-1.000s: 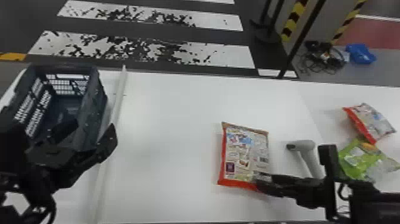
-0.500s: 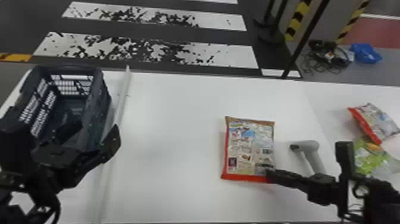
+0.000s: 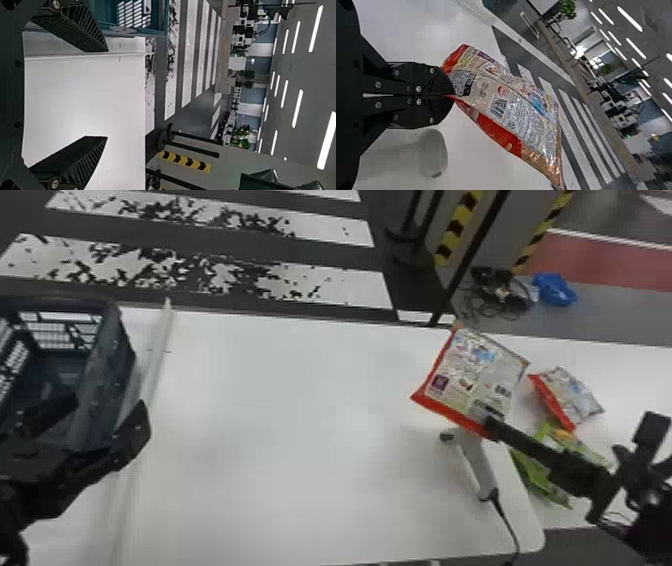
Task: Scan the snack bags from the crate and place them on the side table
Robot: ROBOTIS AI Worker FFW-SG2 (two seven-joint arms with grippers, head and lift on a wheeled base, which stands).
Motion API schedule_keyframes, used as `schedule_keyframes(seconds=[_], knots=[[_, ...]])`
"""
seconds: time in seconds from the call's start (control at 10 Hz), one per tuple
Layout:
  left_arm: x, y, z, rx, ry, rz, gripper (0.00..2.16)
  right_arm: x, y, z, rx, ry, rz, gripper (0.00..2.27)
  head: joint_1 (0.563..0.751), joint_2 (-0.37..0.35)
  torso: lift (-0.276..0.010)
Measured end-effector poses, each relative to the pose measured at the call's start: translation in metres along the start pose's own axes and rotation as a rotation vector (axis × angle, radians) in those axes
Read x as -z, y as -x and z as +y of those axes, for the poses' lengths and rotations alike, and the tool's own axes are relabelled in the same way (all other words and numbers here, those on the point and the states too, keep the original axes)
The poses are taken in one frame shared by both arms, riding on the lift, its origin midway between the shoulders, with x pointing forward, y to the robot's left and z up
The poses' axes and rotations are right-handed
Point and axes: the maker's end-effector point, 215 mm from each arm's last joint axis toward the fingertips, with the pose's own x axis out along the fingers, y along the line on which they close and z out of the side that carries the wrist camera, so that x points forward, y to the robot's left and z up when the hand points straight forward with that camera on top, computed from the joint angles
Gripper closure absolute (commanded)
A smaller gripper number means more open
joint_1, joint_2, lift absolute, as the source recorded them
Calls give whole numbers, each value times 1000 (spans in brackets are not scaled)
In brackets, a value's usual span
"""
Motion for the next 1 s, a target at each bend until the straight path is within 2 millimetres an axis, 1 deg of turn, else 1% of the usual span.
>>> schedule_keyframes(seconds=[0.1,0.2,0.3,0.4,0.5,0.6,0.7,0.8,0.9,1.0], knots=[[-1,1,0,0,-1,-1,87,-30,15,-27,75,-11,-100,2240,695,-333,-94],[-1,1,-2,3,-1,-2,87,-53,30,-55,149,-24,-184,2240,695,-350,-94],[-2,1,-5,8,0,-3,87,-70,45,-84,219,-36,-244,2240,695,-350,-94],[-2,0,-8,14,2,-4,87,-84,58,-111,286,-34,-295,2240,695,-350,-94],[-2,-1,-12,21,3,-5,87,-94,71,-137,350,-32,-333,2223,695,-350,-94],[-3,-1,-15,26,4,-6,87,-94,82,-162,420,-44,-343,2148,695,-350,-94],[-4,-1,-16,30,4,-8,87,-88,88,-182,487,-66,-333,1922,695,-350,-94],[-5,1,-17,31,3,-10,87,-75,90,-199,550,-91,-309,1487,695,-350,-94],[-7,2,-18,32,2,-12,87,-58,88,-208,580,-124,-270,599,695,-350,-94],[-7,4,-19,35,2,-14,87,-43,85,-214,593,-149,-234,83,695,-350,-94]])
